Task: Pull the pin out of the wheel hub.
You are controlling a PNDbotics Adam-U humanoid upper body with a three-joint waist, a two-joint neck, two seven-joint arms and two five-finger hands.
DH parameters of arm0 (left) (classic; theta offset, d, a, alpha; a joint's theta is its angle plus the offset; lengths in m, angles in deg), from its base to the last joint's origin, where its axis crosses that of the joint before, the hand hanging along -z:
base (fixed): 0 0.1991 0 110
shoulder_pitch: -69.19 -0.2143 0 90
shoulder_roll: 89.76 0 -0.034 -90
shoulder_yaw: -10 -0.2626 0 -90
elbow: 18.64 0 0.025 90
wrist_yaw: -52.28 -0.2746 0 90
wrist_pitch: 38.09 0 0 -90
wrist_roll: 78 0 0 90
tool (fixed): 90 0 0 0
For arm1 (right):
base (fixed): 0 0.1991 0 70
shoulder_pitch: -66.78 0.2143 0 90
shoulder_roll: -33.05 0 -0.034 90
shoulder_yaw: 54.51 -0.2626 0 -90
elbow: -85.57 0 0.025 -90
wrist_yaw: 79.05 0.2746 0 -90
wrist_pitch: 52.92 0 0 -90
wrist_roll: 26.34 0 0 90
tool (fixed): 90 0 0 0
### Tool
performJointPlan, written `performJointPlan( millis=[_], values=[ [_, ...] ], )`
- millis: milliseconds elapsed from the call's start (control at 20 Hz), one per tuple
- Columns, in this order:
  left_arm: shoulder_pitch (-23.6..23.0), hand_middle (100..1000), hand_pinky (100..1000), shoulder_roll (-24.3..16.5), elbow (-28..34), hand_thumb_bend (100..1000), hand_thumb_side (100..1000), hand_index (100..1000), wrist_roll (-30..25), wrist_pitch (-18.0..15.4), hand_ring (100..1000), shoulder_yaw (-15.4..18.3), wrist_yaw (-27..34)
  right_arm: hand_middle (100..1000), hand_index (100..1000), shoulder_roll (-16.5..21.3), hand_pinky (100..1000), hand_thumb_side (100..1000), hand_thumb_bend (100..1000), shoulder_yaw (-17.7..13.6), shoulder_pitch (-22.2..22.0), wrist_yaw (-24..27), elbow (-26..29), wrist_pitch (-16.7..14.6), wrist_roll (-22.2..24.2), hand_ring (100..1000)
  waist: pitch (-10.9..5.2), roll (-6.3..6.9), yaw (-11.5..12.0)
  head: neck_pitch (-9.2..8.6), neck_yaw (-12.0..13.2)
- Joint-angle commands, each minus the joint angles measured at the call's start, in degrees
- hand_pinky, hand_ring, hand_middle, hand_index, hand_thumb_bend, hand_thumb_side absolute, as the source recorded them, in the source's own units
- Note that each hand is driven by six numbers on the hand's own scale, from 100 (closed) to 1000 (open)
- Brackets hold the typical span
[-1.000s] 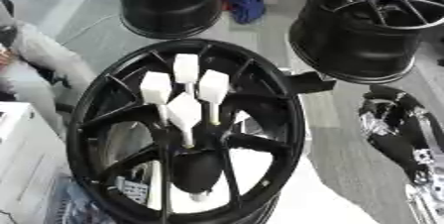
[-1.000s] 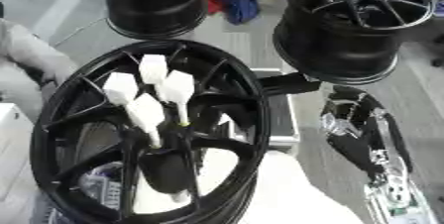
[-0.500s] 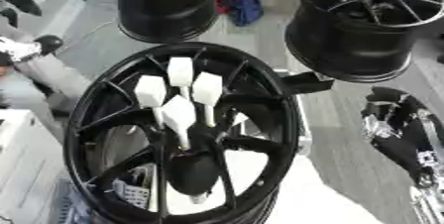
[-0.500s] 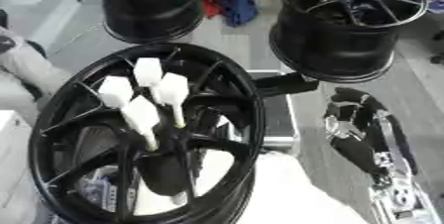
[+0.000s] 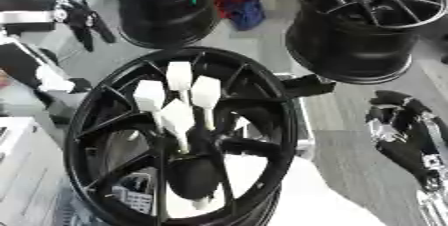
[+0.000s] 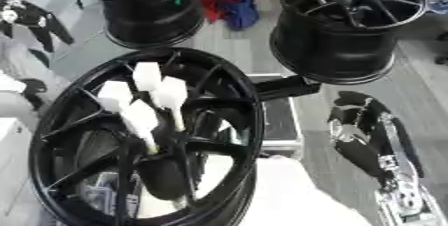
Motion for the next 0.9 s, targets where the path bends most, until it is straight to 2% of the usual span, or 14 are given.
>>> performJointPlan(
  millis=[50,250,350,450,900],
  values=[
    [2.9,753,745,1.47,-2.12,381,212,851,-1.87,-1.22,669,-2.26,-2.41,652,755,1.27,653,145,100,0.03,0.37,-0.33,0.58,-0.11,0.34,593,-0.67,-0.02,-0.12,0.29,0.22],
    [5.15,765,752,4.18,-5.19,334,178,857,-1.98,-3.53,680,-5.01,-6.2,652,755,1.35,653,144,100,0.14,0.4,-0.27,0.62,-0.11,0.51,592,-0.7,0.0,-0.49,0.29,0.56],
    [5.75,764,751,5.21,-6.87,341,183,858,-1.99,-4.56,679,-5.87,-7.63,652,755,1.36,653,144,100,0.15,0.42,-0.26,0.61,-0.11,0.54,592,-0.69,0.04,-0.64,0.29,0.68],
    [6.08,761,745,6.09,-8.49,366,198,859,-1.99,-5.34,671,-6.46,-8.61,652,755,1.33,653,144,100,0.18,0.48,-0.24,0.59,-0.12,0.57,592,-0.67,0.08,-0.79,0.29,0.77],
    [6.36,764,743,8.11,-12.66,379,199,862,-1.99,-7.3,671,-7.52,-11.25,652,755,1.21,653,145,100,0.16,0.53,-0.23,0.48,-0.19,0.56,592,-0.56,0.13,-1.15,0.29,0.92]
  ],
)
